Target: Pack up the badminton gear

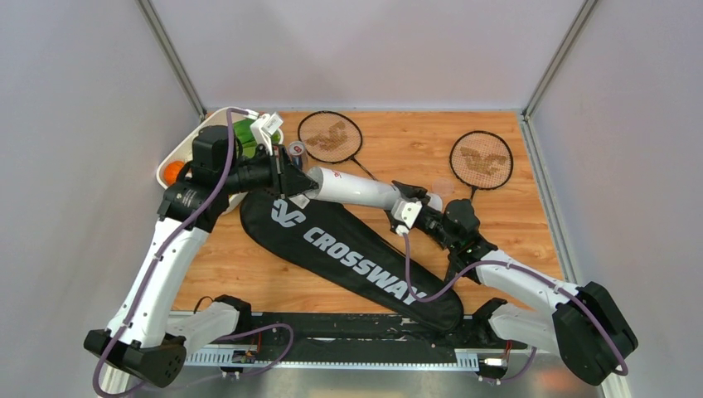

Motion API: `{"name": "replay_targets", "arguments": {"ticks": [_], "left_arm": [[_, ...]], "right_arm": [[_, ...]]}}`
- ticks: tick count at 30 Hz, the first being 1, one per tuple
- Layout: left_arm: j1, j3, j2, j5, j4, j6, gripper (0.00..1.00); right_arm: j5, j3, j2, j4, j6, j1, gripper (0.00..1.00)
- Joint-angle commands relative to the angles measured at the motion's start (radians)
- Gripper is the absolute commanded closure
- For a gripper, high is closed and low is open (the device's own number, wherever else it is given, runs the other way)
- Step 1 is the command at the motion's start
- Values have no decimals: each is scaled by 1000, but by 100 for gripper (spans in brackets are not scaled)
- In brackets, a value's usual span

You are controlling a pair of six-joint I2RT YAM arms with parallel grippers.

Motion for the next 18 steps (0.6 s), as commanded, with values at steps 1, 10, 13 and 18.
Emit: {"name": "replay_targets", "arguments": {"ticks": [1,10,13,18], "left_arm": [[-38,-10,11,-21,72,-11,81],[-54,-8,51,-111,49,-9,81],[-80,-16,72,-135,52,-11,81],[-111,-54,72,-163,98,-45,81]], "right_arm": [[-17,49,-16,36,12,5,57],[-7,57,-13,26,-2,14,58],[19,60,-8,18,-25,24,58],[47,73,1,6,-42,40,59]]}}
